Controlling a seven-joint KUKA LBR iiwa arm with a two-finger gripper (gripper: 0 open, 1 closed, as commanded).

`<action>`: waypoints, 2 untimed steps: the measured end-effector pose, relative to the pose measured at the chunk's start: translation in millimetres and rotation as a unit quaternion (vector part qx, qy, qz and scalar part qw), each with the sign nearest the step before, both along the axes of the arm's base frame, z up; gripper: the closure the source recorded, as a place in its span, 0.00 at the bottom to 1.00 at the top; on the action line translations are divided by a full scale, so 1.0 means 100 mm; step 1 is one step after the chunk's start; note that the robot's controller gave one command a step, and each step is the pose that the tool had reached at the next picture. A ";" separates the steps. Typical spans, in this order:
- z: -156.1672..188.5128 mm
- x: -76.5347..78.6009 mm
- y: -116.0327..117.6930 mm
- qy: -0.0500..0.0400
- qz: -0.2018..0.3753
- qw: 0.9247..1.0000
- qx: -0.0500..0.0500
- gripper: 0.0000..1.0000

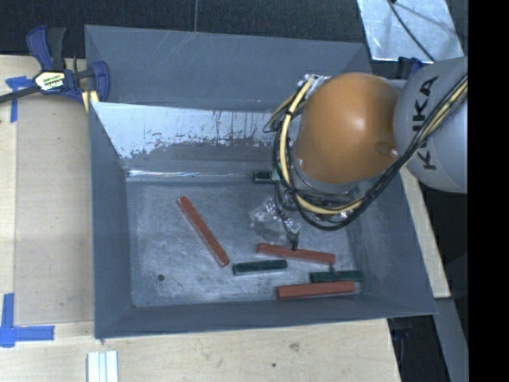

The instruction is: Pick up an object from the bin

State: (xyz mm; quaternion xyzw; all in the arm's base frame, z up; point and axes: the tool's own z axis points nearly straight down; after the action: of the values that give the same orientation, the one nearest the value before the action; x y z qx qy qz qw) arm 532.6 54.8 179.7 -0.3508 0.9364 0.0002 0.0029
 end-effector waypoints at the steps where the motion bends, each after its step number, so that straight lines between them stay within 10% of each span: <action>1: 0.00 0.00 -0.01 0.000 -0.002 1.000 0.000 0.00; 2: -1.06 -0.35 -0.42 0.006 -0.029 1.000 -0.001 0.00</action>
Offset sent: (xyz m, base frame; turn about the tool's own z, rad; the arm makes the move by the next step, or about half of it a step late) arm 0.0000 0.0000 0.0000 0.0000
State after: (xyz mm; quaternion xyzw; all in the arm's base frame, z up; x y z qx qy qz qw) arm 497.8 12.5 74.1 -0.3238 0.9461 0.0008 -0.0029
